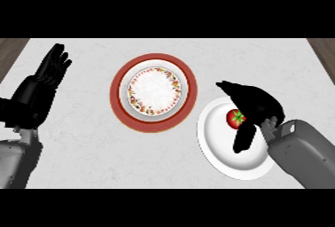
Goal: Pick the tomato from the plate and place it in the plate
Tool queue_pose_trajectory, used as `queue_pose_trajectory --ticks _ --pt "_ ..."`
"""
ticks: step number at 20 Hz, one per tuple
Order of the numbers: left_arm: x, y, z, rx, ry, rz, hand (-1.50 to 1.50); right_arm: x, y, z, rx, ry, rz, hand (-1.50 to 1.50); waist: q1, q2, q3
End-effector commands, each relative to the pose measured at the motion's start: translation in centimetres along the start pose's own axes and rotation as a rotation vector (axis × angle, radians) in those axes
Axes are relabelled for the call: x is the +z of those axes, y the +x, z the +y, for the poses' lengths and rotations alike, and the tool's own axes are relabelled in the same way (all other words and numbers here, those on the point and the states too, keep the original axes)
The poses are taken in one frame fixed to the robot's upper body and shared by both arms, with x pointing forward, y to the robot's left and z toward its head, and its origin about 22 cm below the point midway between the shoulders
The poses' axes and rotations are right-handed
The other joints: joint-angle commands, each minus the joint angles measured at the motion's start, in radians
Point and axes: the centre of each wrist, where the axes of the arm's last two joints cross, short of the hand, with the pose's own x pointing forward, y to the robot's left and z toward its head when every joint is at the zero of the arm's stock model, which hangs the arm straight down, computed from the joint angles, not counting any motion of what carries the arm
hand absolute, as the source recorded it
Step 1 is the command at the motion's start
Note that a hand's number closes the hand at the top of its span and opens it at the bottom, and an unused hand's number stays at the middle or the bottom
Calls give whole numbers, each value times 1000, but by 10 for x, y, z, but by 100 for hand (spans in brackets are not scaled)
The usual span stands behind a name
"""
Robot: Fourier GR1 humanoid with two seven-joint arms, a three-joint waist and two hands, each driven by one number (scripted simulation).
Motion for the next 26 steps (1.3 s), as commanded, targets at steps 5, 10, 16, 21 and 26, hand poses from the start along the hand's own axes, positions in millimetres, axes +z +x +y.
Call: queue_pose_trajectory --ticks 5,10,16,21,26 --pt "9 -10 22 0 8 6 0 -9 -15 14 74 43 152 -150 1 0 0" --pt "2 14 -5 -6 8 -19 0 -45 -43 21 51 63 154 -150 7 2 1" --pt "20 7 3 9 -2 -16 0 -59 -45 55 58 117 157 -150 12 2 1" --pt "0 0 2 -12 8 -12 0 -49 -66 54 71 147 172 -150 1 1 1" --pt "2 -4 1 -22 -5 -13 0 -77 -65 74 129 141 217 -150 5 3 1"
